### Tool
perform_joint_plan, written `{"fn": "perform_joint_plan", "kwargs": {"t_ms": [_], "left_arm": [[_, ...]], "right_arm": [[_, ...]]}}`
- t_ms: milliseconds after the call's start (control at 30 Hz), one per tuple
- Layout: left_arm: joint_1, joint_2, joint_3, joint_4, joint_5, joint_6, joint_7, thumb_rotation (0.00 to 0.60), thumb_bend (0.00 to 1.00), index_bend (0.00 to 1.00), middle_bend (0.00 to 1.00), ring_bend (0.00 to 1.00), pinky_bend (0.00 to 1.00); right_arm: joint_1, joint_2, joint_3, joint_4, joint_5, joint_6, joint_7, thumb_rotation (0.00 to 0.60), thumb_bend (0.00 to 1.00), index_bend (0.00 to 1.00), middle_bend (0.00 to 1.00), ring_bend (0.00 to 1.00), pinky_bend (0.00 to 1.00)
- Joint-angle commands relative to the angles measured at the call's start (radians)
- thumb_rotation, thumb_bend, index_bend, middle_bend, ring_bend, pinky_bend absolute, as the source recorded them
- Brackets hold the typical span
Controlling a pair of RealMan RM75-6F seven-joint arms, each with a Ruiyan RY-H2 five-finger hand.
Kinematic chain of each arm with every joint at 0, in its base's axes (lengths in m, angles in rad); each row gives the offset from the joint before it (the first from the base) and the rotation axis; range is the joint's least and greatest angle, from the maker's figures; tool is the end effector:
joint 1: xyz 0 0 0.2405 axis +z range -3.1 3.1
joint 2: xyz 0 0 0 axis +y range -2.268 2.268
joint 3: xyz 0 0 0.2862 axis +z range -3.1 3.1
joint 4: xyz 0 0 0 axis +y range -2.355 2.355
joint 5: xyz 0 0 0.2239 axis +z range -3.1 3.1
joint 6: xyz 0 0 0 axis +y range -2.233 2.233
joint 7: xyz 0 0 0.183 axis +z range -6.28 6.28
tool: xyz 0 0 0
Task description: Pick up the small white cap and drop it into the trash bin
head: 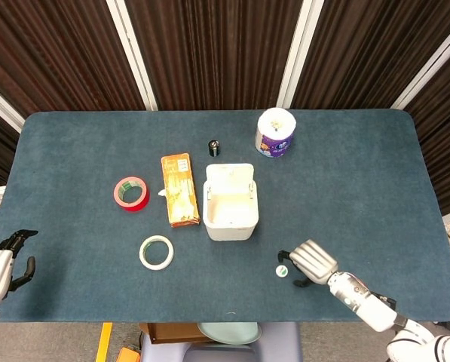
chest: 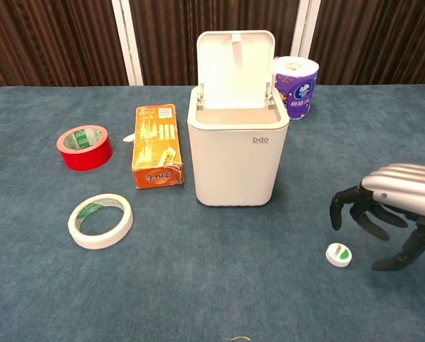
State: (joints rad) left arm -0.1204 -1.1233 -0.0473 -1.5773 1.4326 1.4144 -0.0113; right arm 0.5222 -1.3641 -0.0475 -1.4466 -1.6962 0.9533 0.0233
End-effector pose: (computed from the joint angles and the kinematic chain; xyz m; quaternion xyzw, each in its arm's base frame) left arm -0.3588 0.2356 0.1546 -0.5951 -0.4079 -0.3624 0.5901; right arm -0.2556 -0.2996 -0.0253 0.8310 -0.3438 0.3099 0.3084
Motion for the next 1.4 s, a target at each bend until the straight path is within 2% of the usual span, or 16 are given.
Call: {"fn": "perform_joint_plan", "kwargs": {"t_ms": [33, 567, 1400], "left_arm": [[0.001, 0.002, 0.0, -0.002, -0.002, -0.001, -0.001, 0.6, 0.56, 0.23, 0.23, 0.35, 0.49], [0.004, 0.008, -0.004, -0.006, -0.009, -0.002, -0.012, 0.6, 0.56, 0.24, 0.24, 0.36, 0.49], [0.004, 0.01, -0.003, -0.008, -0.008, -0.005, -0.013, 0.6, 0.56, 0.25, 0.24, 0.36, 0.49]], "right_arm": [[0.01, -0.02, -0.003, 0.018, 0.008, -0.01, 0.005, 0.6, 0.26, 0.54, 0.82, 0.85, 1.0], [0.054, -0.102, -0.012, 0.118, 0.023, -0.02, 0.047, 0.6, 0.31, 0.56, 0.82, 0.85, 1.0], [0.074, -0.109, -0.037, 0.129, 0.066, -0.041, 0.031, 0.6, 0.31, 0.57, 0.82, 0.86, 1.0]]}}
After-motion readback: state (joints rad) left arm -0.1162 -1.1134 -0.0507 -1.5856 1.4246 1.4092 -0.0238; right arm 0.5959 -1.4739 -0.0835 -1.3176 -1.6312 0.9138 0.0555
